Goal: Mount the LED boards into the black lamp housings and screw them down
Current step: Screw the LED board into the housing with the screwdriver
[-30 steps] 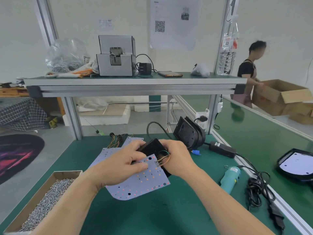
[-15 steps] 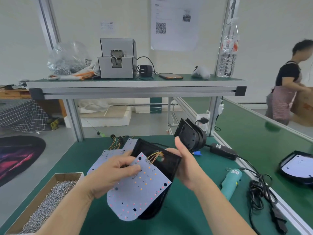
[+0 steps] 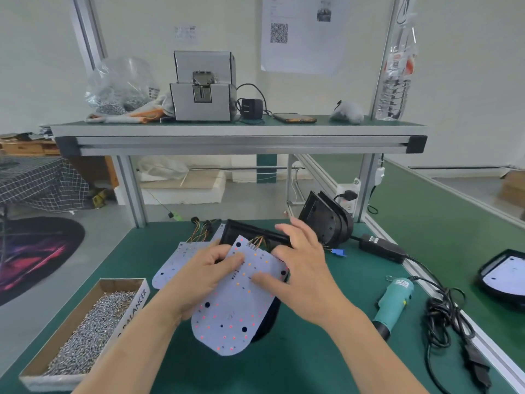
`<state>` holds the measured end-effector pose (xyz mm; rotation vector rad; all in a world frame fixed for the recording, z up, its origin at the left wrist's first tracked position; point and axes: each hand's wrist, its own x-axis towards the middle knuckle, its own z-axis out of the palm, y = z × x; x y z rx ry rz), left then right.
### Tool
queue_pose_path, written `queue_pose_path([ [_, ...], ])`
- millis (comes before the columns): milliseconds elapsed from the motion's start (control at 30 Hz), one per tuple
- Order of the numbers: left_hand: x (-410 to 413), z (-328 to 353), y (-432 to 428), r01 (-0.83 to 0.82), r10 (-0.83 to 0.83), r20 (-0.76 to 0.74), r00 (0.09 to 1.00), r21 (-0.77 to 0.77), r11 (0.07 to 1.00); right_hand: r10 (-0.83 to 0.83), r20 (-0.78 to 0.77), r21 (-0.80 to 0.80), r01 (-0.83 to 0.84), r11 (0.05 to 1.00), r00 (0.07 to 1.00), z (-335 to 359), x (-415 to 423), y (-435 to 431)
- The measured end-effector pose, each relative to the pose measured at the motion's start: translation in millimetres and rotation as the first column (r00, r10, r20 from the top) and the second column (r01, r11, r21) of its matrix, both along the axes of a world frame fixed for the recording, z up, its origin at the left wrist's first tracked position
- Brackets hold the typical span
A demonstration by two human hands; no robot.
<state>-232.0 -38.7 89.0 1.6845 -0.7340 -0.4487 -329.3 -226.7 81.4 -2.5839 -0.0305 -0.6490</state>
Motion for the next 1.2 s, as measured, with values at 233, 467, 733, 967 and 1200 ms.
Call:
queue_pose_path([
  [233, 1.8, -10.1, -11.3, -0.037, 0.038, 0.295, 0.955, -0.01, 0.999, 0.033, 0.083, 0.492, -0.07, 0.868, 0.996, -0.2, 7.9, 4.7],
  [467, -1.1, -23.8, -12.9, -0.165, 0.181, 0.138, 0.974, -0.114, 0.98, 0.012, 0.125, 0.402, -0.062, 0.913, 0.992, -4.7, 12.0, 10.4],
  [733, -11.8, -27.3, -18.5, -0.167, 0.176, 0.013, 0.984, -0.251, 0.953, -0.052, 0.396, 0.336, -0.092, 0.937, 0.917, -25.6, 13.0, 22.6],
  [967, -12.0, -27.1, -17.2, -0.223, 0.193, -0.13, 0.973, -0.287, 0.931, -0.028, 0.377, 0.395, -0.134, 0.909, 0.926, -27.2, 5.4, 16.7],
  [1200, -3.8, -21.3, -10.5, -0.179, 0.169, -0.057, 0.984, -0.276, 0.945, 0.003, 0.135, 0.353, -0.051, 0.934, 0.991, -5.3, -3.4, -8.5],
])
